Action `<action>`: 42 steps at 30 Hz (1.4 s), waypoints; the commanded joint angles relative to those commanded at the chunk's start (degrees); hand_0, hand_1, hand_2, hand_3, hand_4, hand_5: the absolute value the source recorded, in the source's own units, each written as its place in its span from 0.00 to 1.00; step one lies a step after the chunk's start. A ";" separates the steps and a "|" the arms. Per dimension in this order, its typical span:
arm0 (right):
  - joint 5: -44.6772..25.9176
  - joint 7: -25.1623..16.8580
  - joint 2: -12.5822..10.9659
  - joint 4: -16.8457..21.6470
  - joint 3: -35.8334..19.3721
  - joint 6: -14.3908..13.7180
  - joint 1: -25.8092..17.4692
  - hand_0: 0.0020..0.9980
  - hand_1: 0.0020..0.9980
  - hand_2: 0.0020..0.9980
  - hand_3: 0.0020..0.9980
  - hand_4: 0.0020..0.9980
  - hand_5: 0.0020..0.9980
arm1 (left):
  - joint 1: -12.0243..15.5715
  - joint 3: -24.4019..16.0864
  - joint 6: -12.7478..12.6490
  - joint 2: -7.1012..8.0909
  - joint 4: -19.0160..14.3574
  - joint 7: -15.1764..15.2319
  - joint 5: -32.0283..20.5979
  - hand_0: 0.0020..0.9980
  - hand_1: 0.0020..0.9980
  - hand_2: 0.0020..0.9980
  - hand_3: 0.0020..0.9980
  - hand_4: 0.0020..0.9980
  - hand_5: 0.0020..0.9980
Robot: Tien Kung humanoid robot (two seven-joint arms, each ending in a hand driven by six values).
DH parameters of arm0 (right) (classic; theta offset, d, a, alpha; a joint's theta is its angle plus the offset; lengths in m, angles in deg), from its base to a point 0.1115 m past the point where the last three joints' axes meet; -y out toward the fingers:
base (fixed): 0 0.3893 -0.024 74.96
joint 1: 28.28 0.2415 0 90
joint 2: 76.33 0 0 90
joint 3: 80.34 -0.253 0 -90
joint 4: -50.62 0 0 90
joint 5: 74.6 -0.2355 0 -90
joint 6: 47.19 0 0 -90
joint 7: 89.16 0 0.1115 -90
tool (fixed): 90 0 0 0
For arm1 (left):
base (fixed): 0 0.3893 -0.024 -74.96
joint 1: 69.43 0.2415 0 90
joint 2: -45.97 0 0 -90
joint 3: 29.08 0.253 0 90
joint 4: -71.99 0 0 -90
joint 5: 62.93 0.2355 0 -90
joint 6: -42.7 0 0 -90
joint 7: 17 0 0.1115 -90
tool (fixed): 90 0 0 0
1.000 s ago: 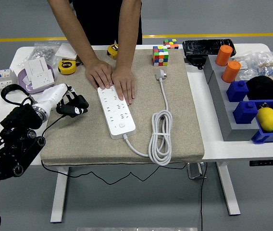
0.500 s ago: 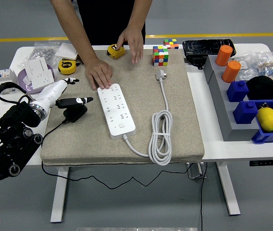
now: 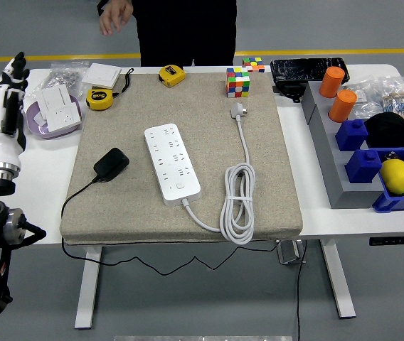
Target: Pick up the plug,place it near the board,insert it into the board,press the button
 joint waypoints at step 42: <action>1.14 -0.70 1.78 0.00 1.32 0.31 -1.48 1.00 0.84 0.76 0.82 1.00 0.86 | 9.98 -15.41 -1.42 -1.58 -3.96 -12.78 15.07 0.76 0.80 0.81 0.82 1.00 0.63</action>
